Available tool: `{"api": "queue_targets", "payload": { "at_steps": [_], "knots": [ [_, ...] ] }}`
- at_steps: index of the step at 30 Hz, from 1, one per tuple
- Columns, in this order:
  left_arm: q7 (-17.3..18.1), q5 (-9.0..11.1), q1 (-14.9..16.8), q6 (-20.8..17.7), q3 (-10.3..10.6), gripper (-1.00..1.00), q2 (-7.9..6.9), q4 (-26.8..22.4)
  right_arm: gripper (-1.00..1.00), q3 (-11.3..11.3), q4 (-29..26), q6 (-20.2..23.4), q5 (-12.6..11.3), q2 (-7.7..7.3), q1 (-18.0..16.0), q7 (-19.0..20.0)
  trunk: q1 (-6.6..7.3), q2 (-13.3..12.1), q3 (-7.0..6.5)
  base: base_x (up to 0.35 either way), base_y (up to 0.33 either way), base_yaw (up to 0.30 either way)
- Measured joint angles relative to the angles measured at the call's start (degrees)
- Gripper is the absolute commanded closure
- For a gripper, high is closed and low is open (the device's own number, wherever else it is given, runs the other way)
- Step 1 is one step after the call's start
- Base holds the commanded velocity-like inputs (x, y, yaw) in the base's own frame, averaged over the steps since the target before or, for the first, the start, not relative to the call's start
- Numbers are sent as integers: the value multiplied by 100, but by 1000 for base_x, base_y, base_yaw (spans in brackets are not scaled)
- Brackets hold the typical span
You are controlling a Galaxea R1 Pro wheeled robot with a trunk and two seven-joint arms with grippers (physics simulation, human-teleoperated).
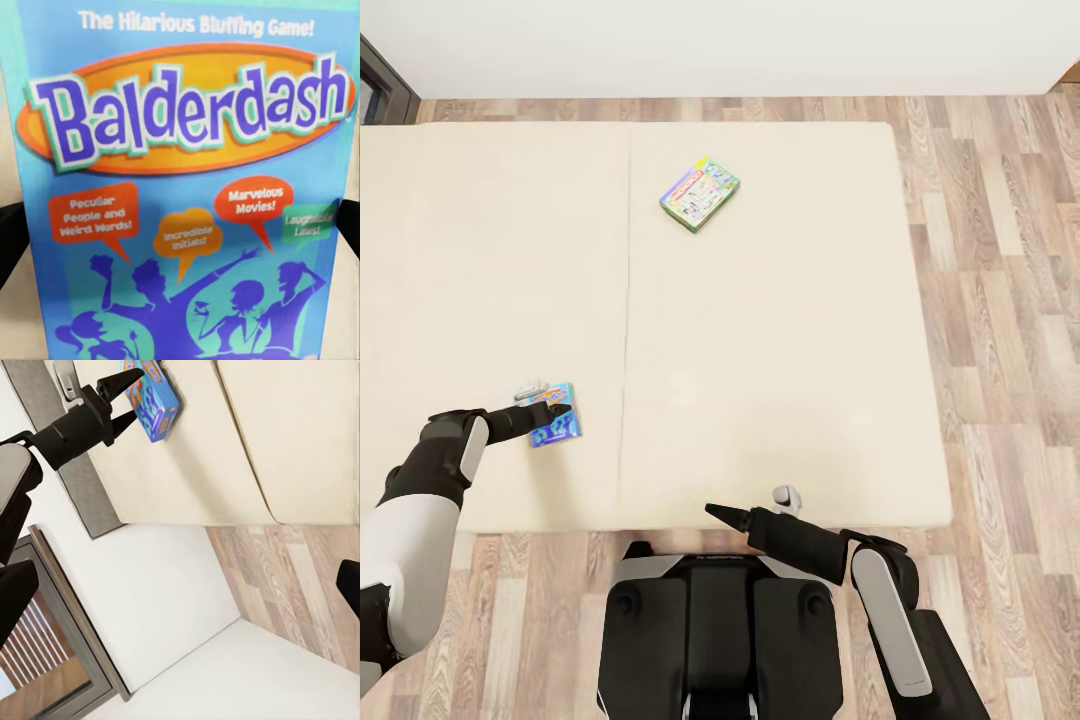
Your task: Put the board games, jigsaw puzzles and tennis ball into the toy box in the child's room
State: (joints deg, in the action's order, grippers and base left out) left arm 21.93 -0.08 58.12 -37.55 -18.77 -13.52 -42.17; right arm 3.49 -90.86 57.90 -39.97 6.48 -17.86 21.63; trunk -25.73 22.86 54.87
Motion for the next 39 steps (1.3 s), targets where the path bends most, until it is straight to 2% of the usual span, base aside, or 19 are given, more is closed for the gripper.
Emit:
{"api": "queue_targets", "payload": {
  "at_steps": [12,17,24,28,29,30,32,39],
  "knots": [
    [-2,-6,-1,-4,4,-100,0,-22,-100,2,0,0,-1,0,1,0,0,0,0,0,-140,0],
    [-10,-48,0,13,6,-100,-3,-45,-100,1,-1,1,-1,0,-2,-1,1,0,0,0,-236,0],
    [-1,-6,-1,4,12,-100,0,-50,-100,2,0,0,-1,7,2,-1,0,0,0,0,-238,0],
    [-10,-47,-1,175,50,-100,-116,14,-100,4,0,0,-1,8,0,0,2,0,0,0,-203,0],
    [-8,-57,-2,218,73,-100,-114,9,-100,6,0,0,-2,8,0,0,0,-1,0,0,-200,0],
    [-7,-65,-2,241,114,-100,-32,6,-100,7,-1,1,-3,9,-2,-1,1,-1,0,0,-236,0],
    [2,27,-1,246,188,-100,23,-31,-100,6,-1,1,-1,9,-3,-1,0,0,0,0,-238,0],
    [5,6,-4,263,273,-100,23,6,-100,5,-1,0,0,9,-4,-1,-2,-3,0,0,-176,0]
  ]
}}
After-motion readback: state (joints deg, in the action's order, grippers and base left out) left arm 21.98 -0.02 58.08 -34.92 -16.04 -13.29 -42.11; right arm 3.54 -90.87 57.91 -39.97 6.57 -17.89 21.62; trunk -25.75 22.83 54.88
